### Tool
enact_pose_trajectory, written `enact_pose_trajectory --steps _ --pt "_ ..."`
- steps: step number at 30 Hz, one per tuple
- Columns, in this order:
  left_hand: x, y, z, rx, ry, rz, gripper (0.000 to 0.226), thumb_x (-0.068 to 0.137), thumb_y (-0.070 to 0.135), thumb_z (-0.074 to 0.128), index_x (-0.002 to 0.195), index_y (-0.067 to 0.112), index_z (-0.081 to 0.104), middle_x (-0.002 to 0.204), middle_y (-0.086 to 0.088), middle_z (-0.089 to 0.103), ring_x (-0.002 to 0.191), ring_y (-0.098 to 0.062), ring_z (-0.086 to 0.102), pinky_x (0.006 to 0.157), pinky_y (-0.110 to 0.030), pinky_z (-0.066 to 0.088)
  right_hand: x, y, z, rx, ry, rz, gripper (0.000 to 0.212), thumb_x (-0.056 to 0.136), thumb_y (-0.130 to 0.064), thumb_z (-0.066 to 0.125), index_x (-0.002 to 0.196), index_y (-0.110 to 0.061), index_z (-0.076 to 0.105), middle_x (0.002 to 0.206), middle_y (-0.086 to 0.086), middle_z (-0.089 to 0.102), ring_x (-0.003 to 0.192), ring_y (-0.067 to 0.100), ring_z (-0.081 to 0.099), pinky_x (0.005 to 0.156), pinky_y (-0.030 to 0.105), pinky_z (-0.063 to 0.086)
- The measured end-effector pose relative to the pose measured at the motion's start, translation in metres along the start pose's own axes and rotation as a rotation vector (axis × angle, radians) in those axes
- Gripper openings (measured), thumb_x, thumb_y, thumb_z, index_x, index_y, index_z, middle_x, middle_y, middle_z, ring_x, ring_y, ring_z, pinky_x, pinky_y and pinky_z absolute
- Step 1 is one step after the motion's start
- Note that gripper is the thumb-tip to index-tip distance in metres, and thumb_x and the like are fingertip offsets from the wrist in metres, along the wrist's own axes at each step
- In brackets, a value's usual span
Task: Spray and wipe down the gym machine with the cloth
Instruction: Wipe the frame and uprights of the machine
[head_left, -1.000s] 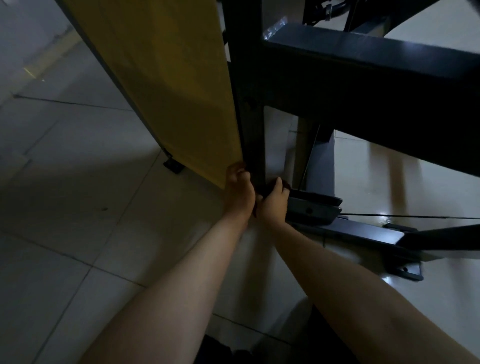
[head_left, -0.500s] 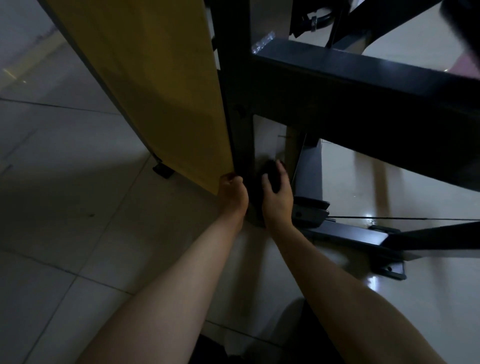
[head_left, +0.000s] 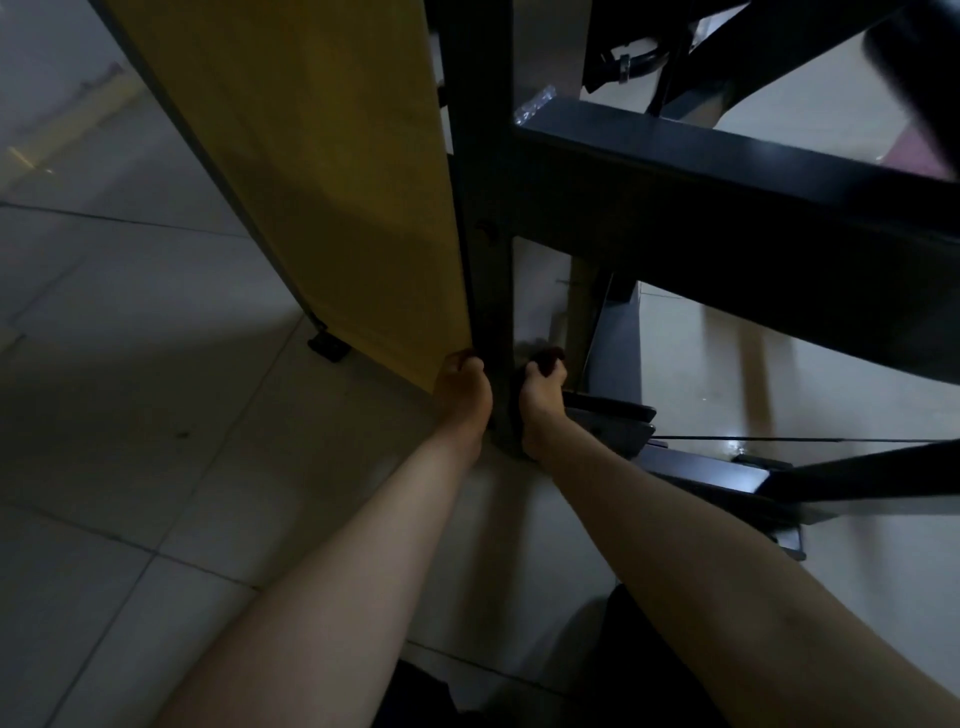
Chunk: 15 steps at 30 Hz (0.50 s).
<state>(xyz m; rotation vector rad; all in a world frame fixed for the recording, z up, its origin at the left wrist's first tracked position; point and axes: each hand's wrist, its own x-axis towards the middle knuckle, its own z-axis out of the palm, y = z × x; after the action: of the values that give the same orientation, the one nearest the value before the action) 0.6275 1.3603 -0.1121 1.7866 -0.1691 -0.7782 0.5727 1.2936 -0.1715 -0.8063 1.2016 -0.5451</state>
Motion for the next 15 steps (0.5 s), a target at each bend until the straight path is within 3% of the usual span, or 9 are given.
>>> enact_pose_trajectory --steps 3,7,11,15 --pt "-0.003 -0.001 -0.006 0.052 -0.059 0.021 0.029 0.104 0.016 0.041 0.126 0.014 0.058 0.122 -0.012 0.063 0.11 -0.031 0.061 0.084 -0.034 0.046 0.019 0.019 0.005 -0.046 0.048 0.036 0.054 0.097 -0.035 0.047 0.147 -0.038 0.027 0.142 0.014 0.045 0.119 0.039 0.054 0.102 0.057 0.047" --pt "-0.019 0.003 -0.008 0.066 -0.209 -0.058 0.04 0.105 0.036 0.047 0.141 0.018 0.049 0.13 -0.012 0.06 0.115 -0.032 0.06 0.094 -0.045 0.053 -0.049 -0.017 0.002 -0.014 0.03 -0.063 0.035 0.095 -0.026 0.059 0.125 -0.028 0.042 0.121 0.01 0.059 0.105 0.031 0.064 0.09 0.054 0.057" --pt "-0.036 0.003 -0.005 -0.082 -0.369 -0.154 0.045 0.098 0.051 0.051 0.134 0.023 0.054 0.127 -0.014 0.062 0.113 -0.034 0.062 0.096 -0.051 0.054 -0.089 -0.029 -0.01 -0.021 -0.112 -0.238 0.029 0.097 -0.021 0.061 0.123 -0.023 0.049 0.112 0.008 0.062 0.103 0.026 0.065 0.093 0.048 0.056" --pt "-0.048 0.001 0.004 -0.28 -0.378 -0.302 0.04 0.097 0.047 0.057 0.125 0.018 0.062 0.121 -0.016 0.067 0.111 -0.035 0.065 0.094 -0.049 0.054 -0.101 -0.032 -0.032 0.093 -0.322 -0.102 0.024 0.094 -0.019 0.055 0.117 -0.02 0.062 0.12 0.022 0.062 0.11 0.036 0.062 0.102 0.053 0.047"
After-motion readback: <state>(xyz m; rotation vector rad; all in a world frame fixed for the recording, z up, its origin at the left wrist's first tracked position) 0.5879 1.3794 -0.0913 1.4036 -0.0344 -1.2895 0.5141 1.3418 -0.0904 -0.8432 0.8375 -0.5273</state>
